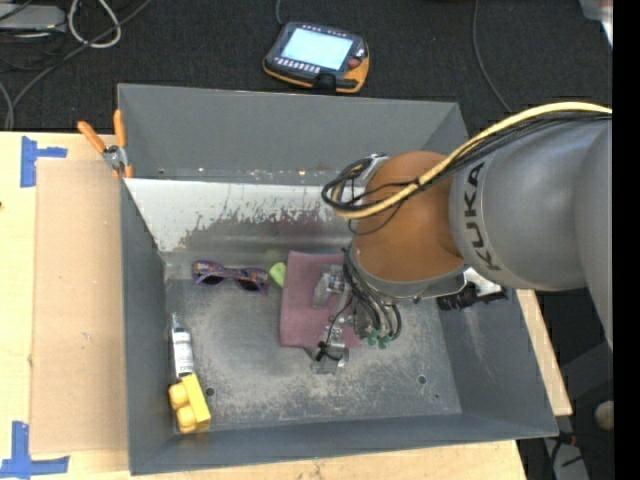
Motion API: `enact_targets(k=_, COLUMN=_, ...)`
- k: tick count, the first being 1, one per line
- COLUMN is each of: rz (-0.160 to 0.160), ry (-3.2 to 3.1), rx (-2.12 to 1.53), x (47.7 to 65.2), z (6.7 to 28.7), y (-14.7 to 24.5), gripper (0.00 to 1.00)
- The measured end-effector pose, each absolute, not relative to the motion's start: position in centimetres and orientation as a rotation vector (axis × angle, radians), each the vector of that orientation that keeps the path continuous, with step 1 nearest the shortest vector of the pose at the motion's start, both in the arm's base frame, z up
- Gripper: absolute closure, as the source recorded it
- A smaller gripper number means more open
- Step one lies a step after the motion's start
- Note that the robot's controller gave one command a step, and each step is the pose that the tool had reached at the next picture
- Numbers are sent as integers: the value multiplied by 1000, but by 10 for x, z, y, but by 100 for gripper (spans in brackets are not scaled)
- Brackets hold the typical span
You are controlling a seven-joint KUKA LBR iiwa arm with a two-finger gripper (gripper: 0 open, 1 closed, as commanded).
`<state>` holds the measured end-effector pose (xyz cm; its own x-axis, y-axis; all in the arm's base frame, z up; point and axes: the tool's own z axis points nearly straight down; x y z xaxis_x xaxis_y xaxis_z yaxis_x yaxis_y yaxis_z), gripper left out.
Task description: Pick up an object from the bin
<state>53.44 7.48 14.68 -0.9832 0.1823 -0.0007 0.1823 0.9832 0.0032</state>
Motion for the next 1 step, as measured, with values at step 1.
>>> enact_targets(k=1, rz=-4, ry=3109, rx=559, x=533, z=97, y=93, gripper=0)
